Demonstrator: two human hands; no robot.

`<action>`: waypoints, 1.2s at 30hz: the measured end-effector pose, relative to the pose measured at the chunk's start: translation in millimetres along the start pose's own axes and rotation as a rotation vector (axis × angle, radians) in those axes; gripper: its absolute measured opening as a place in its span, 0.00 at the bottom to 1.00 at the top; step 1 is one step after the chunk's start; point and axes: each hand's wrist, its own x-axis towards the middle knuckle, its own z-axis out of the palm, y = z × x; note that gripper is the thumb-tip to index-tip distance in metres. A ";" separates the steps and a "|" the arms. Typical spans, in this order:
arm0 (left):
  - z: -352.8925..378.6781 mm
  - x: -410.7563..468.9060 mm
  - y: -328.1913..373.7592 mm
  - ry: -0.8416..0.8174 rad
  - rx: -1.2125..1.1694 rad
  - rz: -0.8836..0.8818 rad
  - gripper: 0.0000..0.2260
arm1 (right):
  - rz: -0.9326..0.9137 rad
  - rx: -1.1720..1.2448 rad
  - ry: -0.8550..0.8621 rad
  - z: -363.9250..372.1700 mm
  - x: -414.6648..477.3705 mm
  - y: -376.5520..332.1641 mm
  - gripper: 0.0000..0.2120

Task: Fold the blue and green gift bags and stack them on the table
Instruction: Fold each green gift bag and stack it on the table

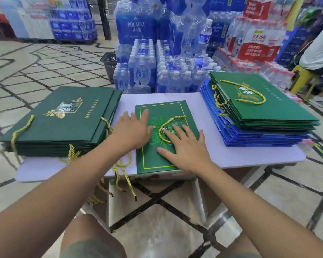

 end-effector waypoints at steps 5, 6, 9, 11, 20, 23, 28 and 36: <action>9.8 -22.7 0.0 0.016 -0.141 0.035 0.27 | 0.014 0.053 0.031 1.4 -0.1 -1.4 0.38; 9.7 -22.9 -0.4 0.040 -0.247 0.024 0.28 | 0.015 0.072 0.040 0.9 -0.6 -1.0 0.38; -0.9 -28.5 4.2 0.138 -0.735 -0.048 0.26 | 0.029 0.162 0.086 -1.6 -2.1 1.4 0.37; -11.3 -34.3 13.1 0.200 -1.188 -0.164 0.24 | 0.047 0.227 0.123 -3.9 -2.2 2.5 0.38; -12.3 -61.1 33.3 0.070 -1.775 -0.260 0.17 | 0.119 0.470 0.279 -5.9 0.8 7.5 0.27; -19.0 -67.1 33.7 0.189 -1.740 -0.190 0.21 | 0.165 0.533 0.289 -17.9 5.2 8.3 0.27; -59.3 -67.7 23.1 0.351 -1.725 -0.124 0.23 | 0.225 0.722 0.283 -63.3 25.0 8.0 0.35; -137.8 -34.6 55.2 0.502 -1.680 -0.008 0.24 | 0.173 0.690 0.490 -172.3 39.4 60.7 0.28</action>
